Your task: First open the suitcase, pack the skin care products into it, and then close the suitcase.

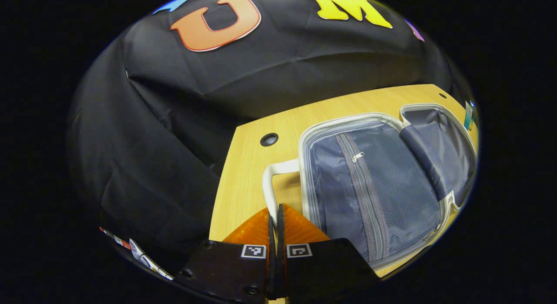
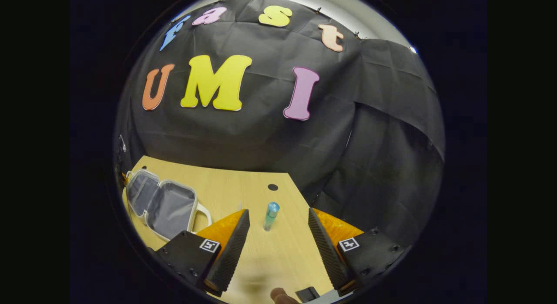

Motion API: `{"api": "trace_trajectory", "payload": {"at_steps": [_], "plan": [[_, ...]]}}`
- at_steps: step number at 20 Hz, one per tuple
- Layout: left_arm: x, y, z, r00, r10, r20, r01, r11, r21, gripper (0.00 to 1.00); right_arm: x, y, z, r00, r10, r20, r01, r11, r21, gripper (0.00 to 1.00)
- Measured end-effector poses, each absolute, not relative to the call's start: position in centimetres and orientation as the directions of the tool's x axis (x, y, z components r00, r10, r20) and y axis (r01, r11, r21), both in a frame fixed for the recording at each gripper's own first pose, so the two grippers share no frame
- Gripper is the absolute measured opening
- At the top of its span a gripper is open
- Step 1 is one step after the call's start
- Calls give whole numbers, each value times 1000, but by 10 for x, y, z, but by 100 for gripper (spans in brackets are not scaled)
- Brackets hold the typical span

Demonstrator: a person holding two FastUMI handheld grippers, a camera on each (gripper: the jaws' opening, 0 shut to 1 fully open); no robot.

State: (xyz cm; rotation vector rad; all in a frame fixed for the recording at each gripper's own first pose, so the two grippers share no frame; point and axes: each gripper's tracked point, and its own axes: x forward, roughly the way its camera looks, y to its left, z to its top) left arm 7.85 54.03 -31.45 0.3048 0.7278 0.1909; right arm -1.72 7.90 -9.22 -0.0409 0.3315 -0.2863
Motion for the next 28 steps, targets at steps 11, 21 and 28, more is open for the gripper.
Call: {"api": "trace_trajectory", "payload": {"at_steps": [11, 21, 28], "plan": [[57, 545, -313, 736, 283, -615, -157, 955, 251, 57, -10, 89, -90, 934, -206, -292, 179, 977, -118, 80], [18, 407, -252, 801, 186, -570, -135, 982, 130, 99, 4, 77, -110, 956, -47, -288, 18, 995, -101, 80], [43, 203, -229, 844, -29, -535, 70, 996, 56, 99, 6, 29, -125, 957, 16, -290, -51, 992, -116, 80]]}}
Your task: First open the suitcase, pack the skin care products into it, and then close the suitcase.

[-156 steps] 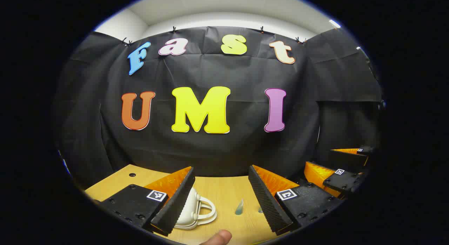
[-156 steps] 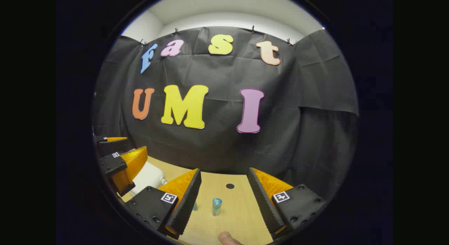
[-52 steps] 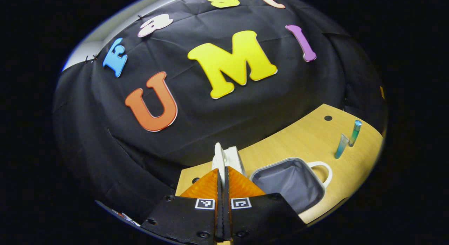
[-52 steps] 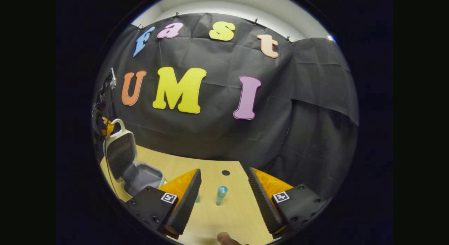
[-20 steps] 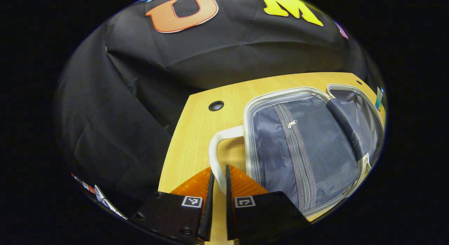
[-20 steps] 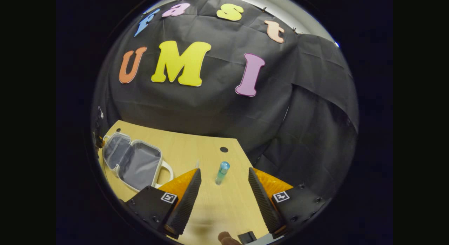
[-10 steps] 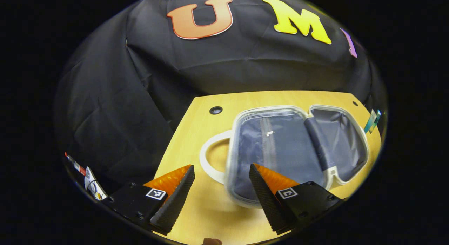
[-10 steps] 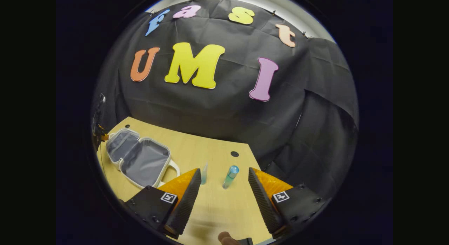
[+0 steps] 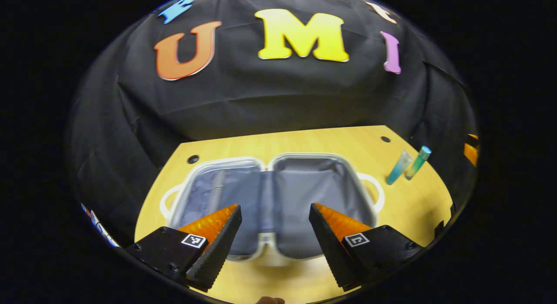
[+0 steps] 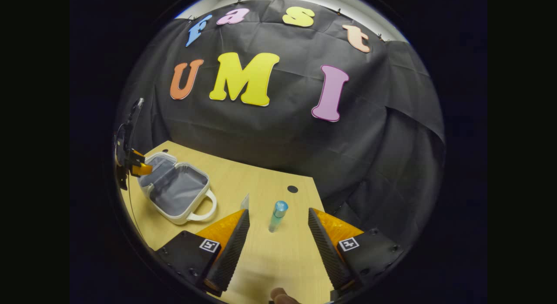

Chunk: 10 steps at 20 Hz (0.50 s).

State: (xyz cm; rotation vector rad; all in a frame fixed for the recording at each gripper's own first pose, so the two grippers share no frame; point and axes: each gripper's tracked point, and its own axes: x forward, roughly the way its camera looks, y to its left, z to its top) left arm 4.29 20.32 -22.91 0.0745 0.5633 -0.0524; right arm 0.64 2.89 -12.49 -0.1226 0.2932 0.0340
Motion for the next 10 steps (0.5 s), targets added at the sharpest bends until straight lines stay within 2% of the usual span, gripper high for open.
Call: {"api": "trace_trajectory", "payload": {"at_steps": [5, 10], "plan": [[57, 58, -228, 824, -183, -536, 243, 969, 42, 99, 14, -16, -138, 950, 30, -310, -66, 992, -105, 80], [75, -38, -258, 786, -256, -563, 321, 947, 17, 99, 23, -55, -160, 935, 40, -353, -80, 992, -99, 80]]}}
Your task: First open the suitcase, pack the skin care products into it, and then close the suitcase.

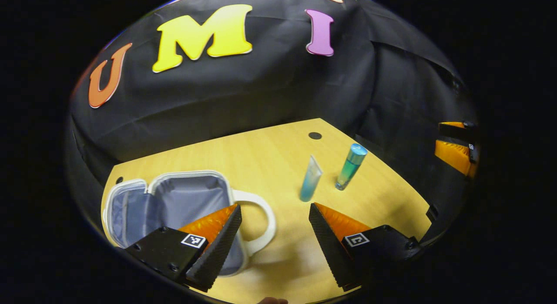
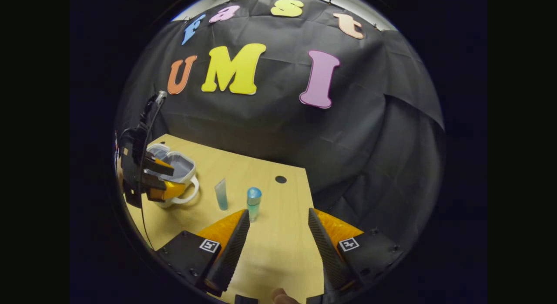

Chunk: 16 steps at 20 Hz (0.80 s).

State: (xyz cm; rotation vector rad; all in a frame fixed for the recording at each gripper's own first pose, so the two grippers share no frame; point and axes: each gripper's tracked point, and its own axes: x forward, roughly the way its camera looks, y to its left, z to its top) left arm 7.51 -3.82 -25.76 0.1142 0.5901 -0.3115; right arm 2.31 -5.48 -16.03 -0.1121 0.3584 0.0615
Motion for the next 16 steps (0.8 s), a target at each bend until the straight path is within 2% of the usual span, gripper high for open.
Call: {"api": "trace_trajectory", "payload": {"at_steps": [6, 12, 14, 15, 16], "plan": [[114, -93, -305, 775, -240, -585, 291, 957, -8, 99, 33, -81, -184, 918, 67, -390, -116, 988, -102, 81], [155, -104, -343, 807, -170, -566, 213, 977, 10, 99, 38, -93, -220, 887, 74, -457, -140, 984, -113, 80], [162, -100, -358, 805, -140, -577, 178, 984, 9, 93, 40, -96, -231, 876, 69, -477, -138, 984, -112, 80], [162, -101, -362, 807, -135, -575, 160, 987, -7, 72, 42, -96, -235, 870, 68, -488, -137, 985, -106, 80], [165, -105, -367, 803, -148, -578, 158, 987, -34, 64, 41, -97, -239, 866, 66, -496, -133, 986, -101, 80]]}}
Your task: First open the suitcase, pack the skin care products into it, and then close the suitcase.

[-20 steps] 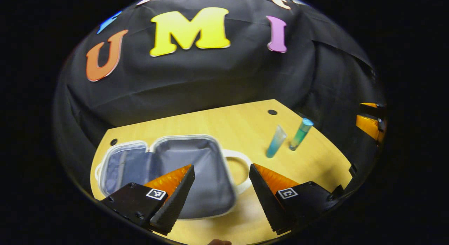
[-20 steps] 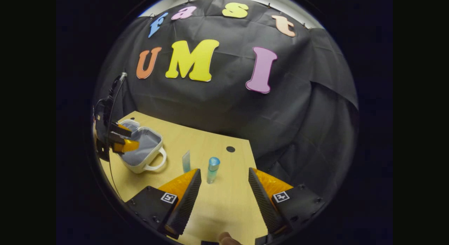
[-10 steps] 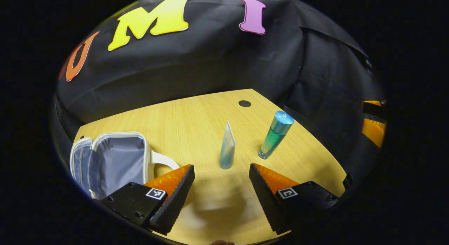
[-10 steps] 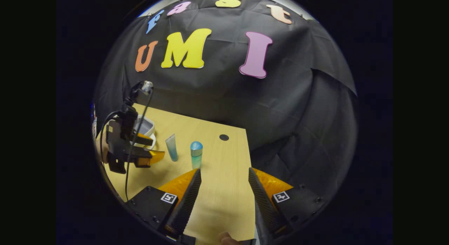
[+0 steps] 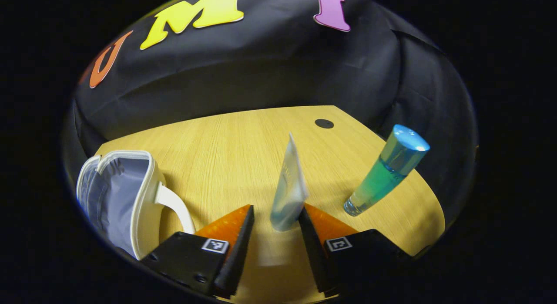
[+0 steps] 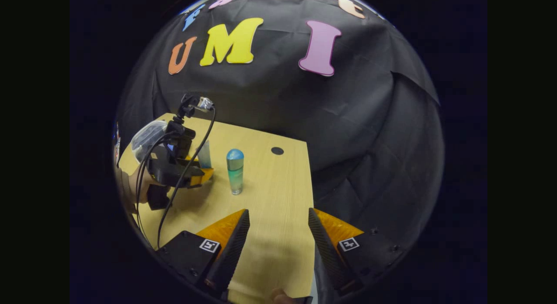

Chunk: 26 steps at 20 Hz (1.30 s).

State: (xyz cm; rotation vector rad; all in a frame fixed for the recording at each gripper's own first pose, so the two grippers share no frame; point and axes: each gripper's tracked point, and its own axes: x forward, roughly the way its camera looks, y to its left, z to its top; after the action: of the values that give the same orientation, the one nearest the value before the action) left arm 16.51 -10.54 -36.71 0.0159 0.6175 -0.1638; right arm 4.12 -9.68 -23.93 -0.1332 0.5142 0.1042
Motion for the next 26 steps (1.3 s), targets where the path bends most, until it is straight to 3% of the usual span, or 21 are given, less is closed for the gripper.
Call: {"api": "trace_trajectory", "payload": {"at_steps": [4, 5, 6, 7, 8, 9, 10, 23, 24, 26], "plan": [[168, -110, -373, 799, -160, -580, 153, 986, -62, 45, 47, -92, -249, 855, 63, -514, -128, 988, -92, 80], [167, -111, -372, 799, -168, -577, 161, 985, -64, 48, 47, -89, -249, 855, 64, -515, -129, 988, -90, 80], [167, -113, -372, 795, -178, -580, 170, 983, -69, 43, 48, -86, -251, 854, 67, -516, -132, 987, -89, 80], [166, -112, -372, 793, -183, -581, 173, 982, -72, 48, 50, -83, -252, 854, 71, -516, -135, 987, -88, 80], [165, -113, -371, 793, -185, -580, 173, 982, -78, 36, 52, -79, -252, 853, 75, -517, -139, 987, -87, 80], [162, -114, -367, 794, -190, -577, 171, 981, -88, 47, 55, -74, -253, 853, 81, -515, -144, 986, -83, 80], [159, -113, -362, 800, -192, -568, 167, 981, -97, 41, 58, -69, -252, 855, 89, -511, -149, 986, -78, 80], [80, -45, -267, 858, -113, -501, 98, 994, -56, 41, 139, 16, -261, 867, 176, -467, -181, 983, 35, 80], [74, -37, -263, 857, -100, -505, 87, 995, -50, 46, 145, 20, -265, 867, 172, -468, -174, 984, 39, 81], [62, -20, -260, 854, -76, -514, 65, 997, -40, 41, 159, 33, -273, 864, 181, -469, -170, 983, 66, 80]]}}
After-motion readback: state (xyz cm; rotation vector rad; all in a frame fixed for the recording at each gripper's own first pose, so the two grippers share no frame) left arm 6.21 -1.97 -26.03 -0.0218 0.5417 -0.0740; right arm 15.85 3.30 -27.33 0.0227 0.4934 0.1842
